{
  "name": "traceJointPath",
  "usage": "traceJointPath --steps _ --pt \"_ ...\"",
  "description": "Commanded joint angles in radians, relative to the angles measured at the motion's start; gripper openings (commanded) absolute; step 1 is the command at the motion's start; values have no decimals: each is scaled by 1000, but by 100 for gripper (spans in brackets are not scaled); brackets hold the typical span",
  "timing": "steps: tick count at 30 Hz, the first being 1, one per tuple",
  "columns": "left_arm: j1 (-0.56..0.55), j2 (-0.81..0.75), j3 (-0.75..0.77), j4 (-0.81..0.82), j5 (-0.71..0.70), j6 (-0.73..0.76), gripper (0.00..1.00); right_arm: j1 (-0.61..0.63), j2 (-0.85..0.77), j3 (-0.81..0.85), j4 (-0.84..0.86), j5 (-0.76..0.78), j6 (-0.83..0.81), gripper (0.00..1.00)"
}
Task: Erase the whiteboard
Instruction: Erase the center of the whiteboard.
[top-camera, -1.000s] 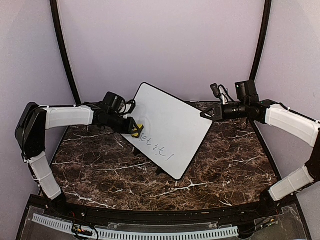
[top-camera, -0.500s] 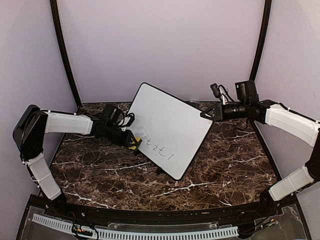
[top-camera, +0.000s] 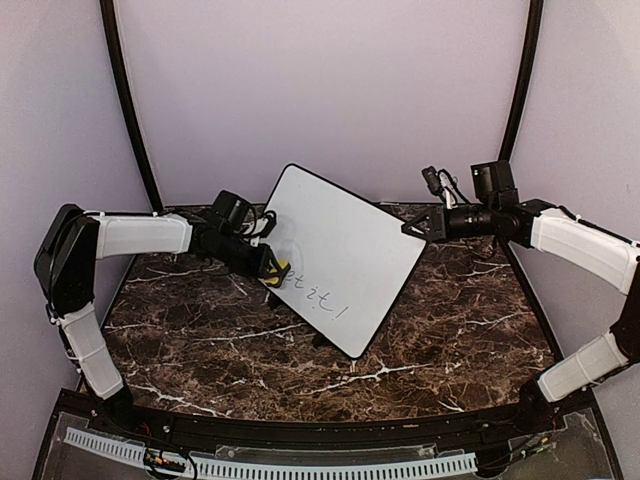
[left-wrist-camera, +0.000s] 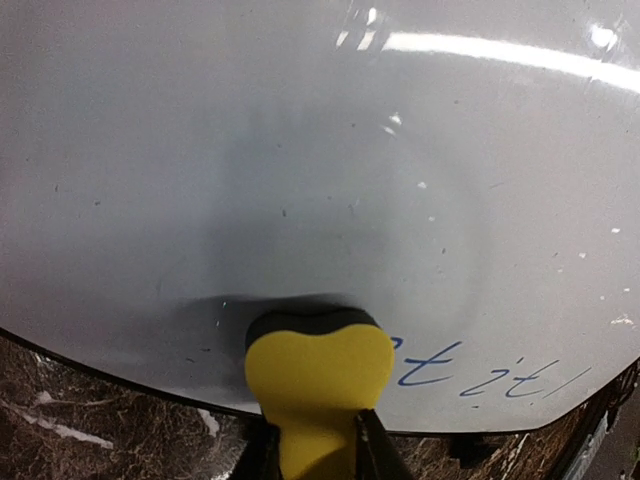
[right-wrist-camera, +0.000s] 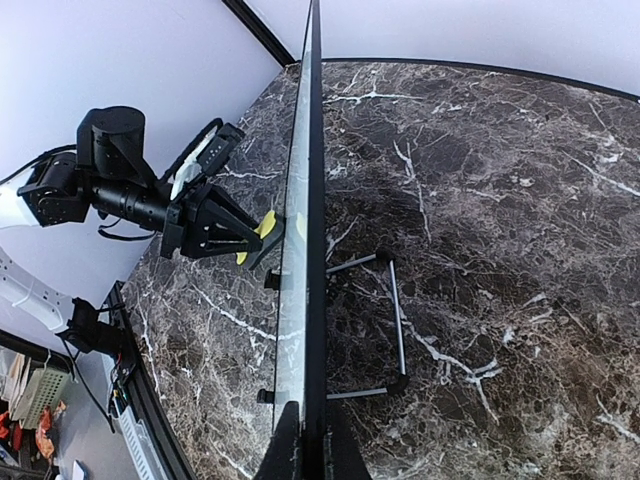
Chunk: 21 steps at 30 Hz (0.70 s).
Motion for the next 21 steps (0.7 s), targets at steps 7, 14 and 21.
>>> traceJointPath --steps 7,14,21 --pt "5 -1 -6 62 -10 10 0 23 -7 -15 24 -49 -112 0" --pt "1 -82 -170 87 11 -29 0 25 -3 -14 27 -49 -113 0" --pt "0 -85 -189 106 14 -43 0 25 3 -16 28 -53 -113 0"
